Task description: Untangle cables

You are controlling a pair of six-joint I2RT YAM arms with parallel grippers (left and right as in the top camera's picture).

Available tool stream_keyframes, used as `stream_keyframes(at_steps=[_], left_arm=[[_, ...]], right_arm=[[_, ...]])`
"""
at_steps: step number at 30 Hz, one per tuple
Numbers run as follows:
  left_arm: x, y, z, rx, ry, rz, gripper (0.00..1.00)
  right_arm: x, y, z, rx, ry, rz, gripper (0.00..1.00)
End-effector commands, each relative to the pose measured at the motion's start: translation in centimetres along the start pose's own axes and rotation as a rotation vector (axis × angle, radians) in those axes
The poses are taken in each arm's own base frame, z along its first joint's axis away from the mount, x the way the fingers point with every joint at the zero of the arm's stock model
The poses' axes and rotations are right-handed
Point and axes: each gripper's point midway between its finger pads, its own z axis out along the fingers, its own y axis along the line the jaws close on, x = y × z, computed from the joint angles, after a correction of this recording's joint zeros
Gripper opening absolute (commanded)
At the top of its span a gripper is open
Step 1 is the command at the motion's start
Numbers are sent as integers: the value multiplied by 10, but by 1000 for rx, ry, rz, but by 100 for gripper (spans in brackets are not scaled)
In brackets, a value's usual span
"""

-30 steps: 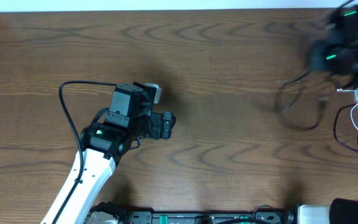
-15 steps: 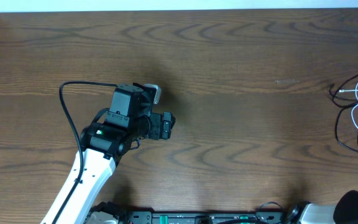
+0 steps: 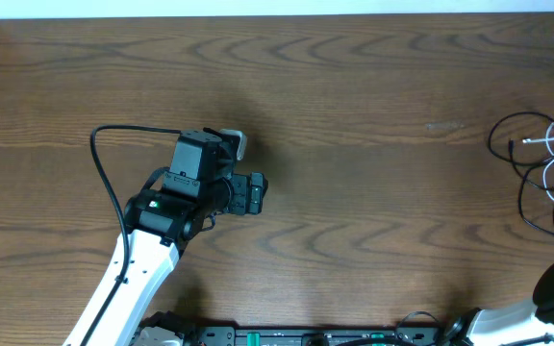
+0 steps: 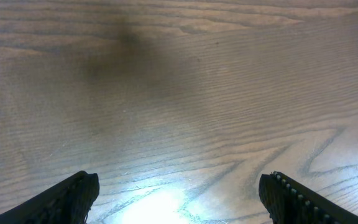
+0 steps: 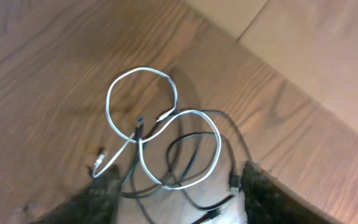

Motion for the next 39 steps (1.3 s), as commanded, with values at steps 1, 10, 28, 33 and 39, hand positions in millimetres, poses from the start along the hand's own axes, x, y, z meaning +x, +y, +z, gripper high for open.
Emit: stream_keyframes(at_steps=[1,10,28,33,39], left_arm=[[-8,2,-5,-18,-25,-5,88],[-9,6,-5,-38,-30,-6,88],[-24,50,-13,-233,-114,-163,95],[4,104,-24,-351,-30,-365,96],[79,138,-49,-469,234,-590,96]], right_arm=[[10,13,14,-68,57,6,68],[40,34,9,-149,177,-61,94],[155,164,-69,-540,394,-685,99],[199,205,-101,-592,423,-795,99],[231,208,-105,-575,479,-821,99]])
